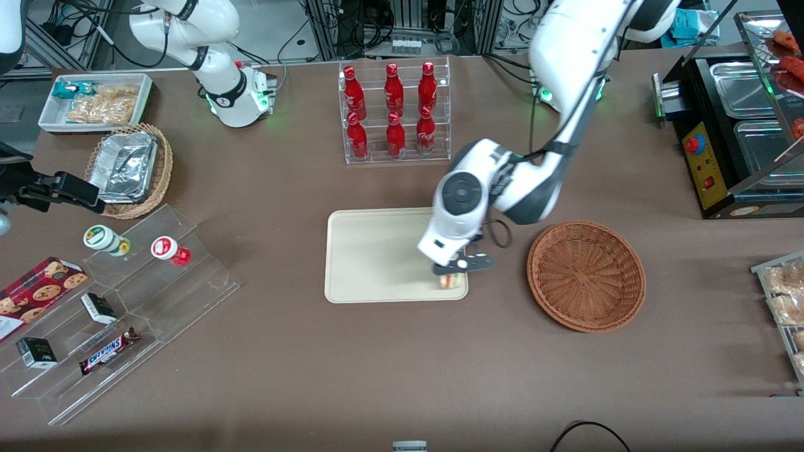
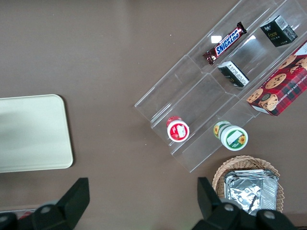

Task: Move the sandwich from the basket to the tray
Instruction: 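Lift the sandwich and carry it with the left gripper over the white tray, then lower the sandwich onto the tray and open the left gripper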

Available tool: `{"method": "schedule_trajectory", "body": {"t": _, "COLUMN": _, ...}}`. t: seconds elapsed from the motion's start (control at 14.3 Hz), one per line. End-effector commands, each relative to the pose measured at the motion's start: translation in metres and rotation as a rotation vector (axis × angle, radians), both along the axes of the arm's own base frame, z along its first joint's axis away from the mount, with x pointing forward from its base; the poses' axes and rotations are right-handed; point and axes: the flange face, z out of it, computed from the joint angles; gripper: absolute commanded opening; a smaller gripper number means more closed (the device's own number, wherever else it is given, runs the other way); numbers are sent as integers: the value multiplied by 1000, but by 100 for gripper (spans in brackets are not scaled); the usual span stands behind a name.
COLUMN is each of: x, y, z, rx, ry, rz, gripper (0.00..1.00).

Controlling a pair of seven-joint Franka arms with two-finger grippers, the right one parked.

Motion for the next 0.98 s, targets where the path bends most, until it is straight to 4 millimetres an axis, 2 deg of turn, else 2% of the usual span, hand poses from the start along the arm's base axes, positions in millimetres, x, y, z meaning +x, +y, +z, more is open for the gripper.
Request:
{"method": "schedule_trajectory", "body": {"t": 0.0, "x": 2, "y": -42, "z": -13, "rx": -1, "ry": -13, "rz": 51, "gripper": 0}}
{"method": "schedule_trajectory", "body": {"t": 0.21, "x": -14, "y": -75, "z": -33, "rx": -3, "ry": -16, "rz": 63, "gripper": 0}}
{"method": "schedule_trajectory", "body": {"t": 0.56, "x": -30, "y": -100, "z": -38, "rx": -44, "ry": -13, "rz": 37, "gripper": 0}}
{"method": "schedule_trajectory", "body": {"t": 0.91, "x": -42, "y": -109, "z": -47, "rx": -51, "ry": 9, "rz": 24, "gripper": 2}}
